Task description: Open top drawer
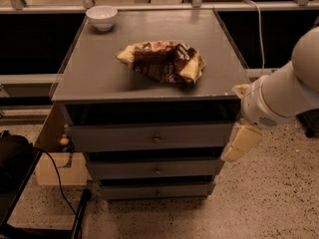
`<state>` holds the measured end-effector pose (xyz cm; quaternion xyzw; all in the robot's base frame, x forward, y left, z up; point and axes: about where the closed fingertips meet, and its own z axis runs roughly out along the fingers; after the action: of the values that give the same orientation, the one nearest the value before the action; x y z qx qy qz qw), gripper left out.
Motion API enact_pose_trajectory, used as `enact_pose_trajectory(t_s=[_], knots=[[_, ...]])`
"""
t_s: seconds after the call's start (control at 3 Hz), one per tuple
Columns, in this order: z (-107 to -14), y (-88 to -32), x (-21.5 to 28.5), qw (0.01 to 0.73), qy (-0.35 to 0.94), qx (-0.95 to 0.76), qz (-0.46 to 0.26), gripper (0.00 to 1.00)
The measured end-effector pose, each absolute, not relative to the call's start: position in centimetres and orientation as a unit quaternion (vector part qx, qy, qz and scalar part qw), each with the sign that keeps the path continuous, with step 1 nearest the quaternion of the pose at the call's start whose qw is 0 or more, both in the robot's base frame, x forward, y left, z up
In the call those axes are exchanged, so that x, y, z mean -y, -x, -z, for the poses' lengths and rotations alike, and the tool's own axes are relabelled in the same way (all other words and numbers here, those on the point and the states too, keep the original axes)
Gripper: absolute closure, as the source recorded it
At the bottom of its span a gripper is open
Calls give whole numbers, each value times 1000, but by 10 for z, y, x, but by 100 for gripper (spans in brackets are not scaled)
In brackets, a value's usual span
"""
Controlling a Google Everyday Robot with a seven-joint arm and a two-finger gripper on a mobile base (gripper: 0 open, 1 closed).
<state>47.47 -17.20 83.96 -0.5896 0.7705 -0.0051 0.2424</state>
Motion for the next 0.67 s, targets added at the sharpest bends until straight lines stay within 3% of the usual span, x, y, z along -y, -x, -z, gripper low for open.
enact_pose_trajectory(t_s=[0.67], knots=[[-781,-469,166,195,586,-784,-63,0]])
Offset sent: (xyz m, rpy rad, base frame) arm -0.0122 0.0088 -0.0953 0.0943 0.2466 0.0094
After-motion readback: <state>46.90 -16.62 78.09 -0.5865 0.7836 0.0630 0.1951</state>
